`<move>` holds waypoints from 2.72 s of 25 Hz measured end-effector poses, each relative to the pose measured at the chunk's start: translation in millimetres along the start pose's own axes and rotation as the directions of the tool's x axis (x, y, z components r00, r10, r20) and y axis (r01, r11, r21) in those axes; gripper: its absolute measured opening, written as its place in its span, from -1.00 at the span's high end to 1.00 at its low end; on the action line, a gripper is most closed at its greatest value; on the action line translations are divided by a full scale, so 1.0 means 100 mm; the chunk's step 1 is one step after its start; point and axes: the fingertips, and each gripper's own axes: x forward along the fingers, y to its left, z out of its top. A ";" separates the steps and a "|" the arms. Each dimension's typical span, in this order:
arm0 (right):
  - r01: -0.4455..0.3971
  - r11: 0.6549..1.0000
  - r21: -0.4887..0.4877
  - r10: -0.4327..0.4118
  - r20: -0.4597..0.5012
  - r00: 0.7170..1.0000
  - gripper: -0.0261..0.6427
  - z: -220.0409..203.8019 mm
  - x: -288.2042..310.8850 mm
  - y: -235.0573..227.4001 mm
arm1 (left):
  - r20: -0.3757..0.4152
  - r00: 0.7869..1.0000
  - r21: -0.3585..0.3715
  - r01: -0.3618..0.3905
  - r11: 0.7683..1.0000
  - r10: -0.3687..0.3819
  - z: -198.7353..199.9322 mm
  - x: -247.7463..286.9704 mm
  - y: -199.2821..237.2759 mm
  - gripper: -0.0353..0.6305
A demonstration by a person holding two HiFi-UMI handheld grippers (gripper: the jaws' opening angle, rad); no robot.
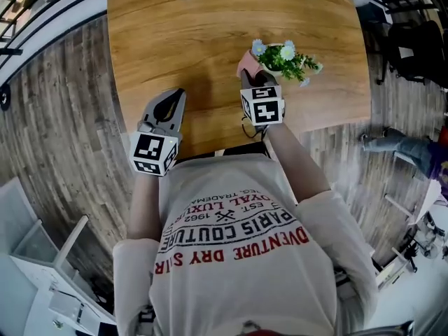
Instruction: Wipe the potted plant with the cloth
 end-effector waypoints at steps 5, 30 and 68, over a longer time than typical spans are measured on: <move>0.012 0.993 0.121 -0.012 0.002 1.000 0.82 -0.09 -0.07 -0.12 | -0.015 0.998 0.025 0.061 0.998 -0.061 0.00 0.07 -0.14 0.84; 0.060 0.986 0.157 -0.043 -0.111 0.993 0.82 -0.88 -0.53 -1.01 | -0.049 0.977 0.034 0.211 0.977 -0.209 -0.05 0.84 -0.93 0.63; -0.020 0.987 0.158 0.042 -0.141 0.989 0.82 -0.66 -0.14 -2.21 | -0.162 0.900 0.345 0.435 0.832 -0.404 -0.12 2.37 -1.46 -0.59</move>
